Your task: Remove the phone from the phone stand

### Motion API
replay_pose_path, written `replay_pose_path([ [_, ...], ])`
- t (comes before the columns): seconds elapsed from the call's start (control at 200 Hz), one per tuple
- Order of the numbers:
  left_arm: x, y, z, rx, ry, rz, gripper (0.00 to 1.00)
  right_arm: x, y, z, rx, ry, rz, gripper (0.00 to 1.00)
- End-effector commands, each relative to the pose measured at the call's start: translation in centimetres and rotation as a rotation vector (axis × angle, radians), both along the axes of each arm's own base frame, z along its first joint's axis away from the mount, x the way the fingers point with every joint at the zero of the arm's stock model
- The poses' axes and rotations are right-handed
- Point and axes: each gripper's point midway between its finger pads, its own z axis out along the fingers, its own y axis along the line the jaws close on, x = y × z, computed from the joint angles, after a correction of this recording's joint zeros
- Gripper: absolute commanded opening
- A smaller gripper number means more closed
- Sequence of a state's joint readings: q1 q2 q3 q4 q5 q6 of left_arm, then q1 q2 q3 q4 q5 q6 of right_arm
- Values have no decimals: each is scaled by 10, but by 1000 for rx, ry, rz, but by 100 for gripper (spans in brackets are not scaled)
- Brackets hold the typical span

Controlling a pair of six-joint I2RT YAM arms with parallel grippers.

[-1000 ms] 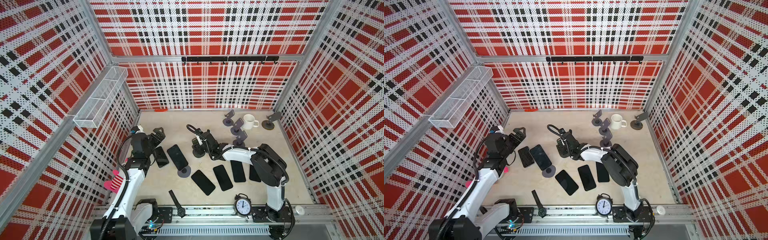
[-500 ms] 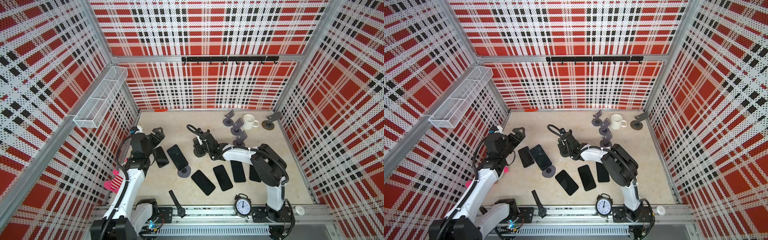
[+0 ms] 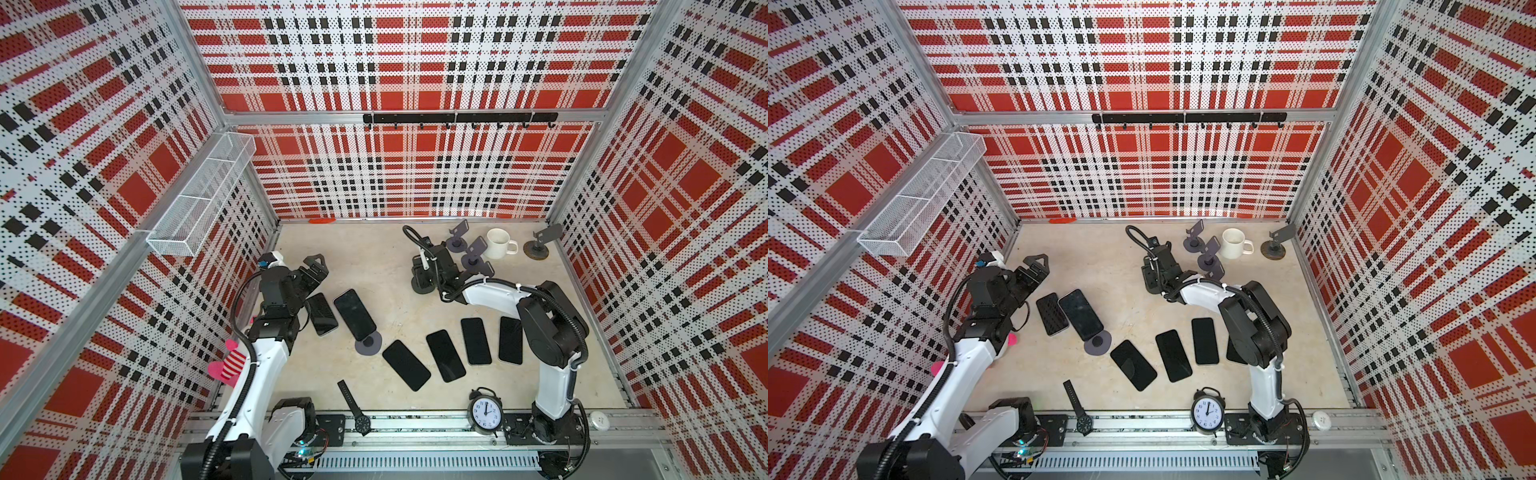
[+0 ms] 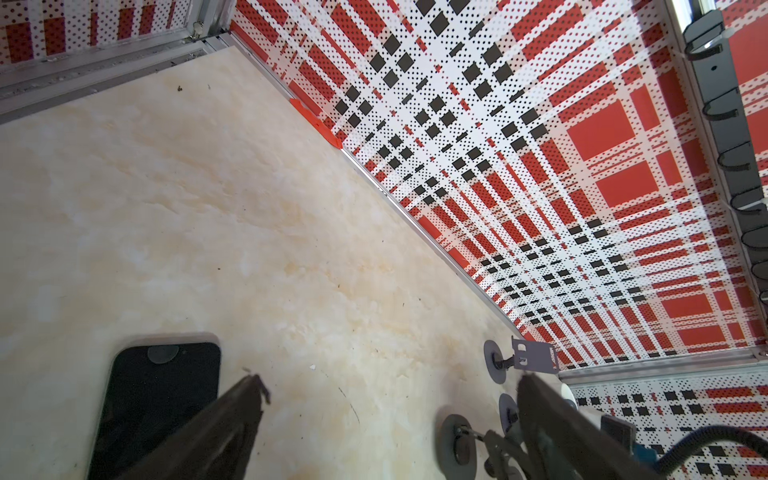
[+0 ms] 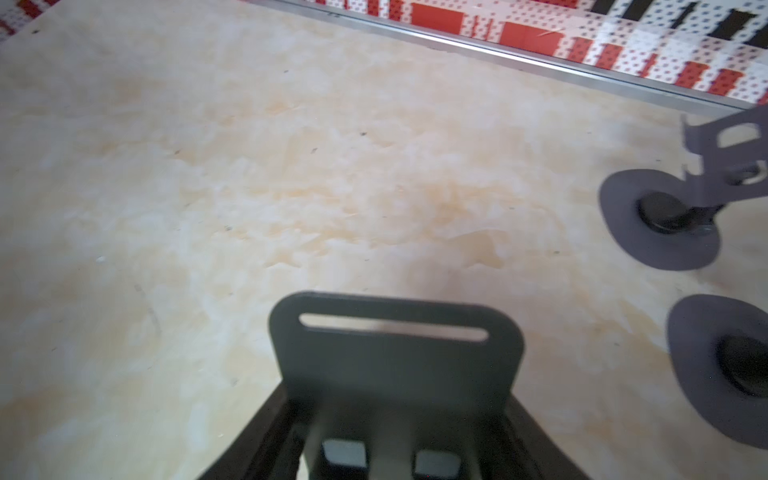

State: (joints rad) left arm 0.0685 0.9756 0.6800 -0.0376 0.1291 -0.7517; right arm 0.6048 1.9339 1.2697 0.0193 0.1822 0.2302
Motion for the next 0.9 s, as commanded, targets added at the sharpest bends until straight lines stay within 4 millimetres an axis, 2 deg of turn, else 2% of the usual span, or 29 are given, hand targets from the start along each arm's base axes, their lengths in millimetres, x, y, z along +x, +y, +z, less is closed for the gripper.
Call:
replay_pose_path([
  [0.0, -2, 2, 9, 14, -26, -4, 98, 22, -19, 28, 31, -55, -67, 61],
  [0.21, -4, 5, 10, 12, -29, 2, 98, 41, -63, 26, 8, -54, -171, 60],
  [0.376, -6, 8, 9, 11, -30, 7, 98, 44, -85, 21, 17, -40, -211, 60],
  [0.782, -7, 9, 9, 8, -30, 9, 98, 40, -99, -3, 34, -11, -252, 60],
  [0.897, -8, 9, 9, 8, -27, 10, 98, 40, -100, -3, 39, -7, -258, 68],
])
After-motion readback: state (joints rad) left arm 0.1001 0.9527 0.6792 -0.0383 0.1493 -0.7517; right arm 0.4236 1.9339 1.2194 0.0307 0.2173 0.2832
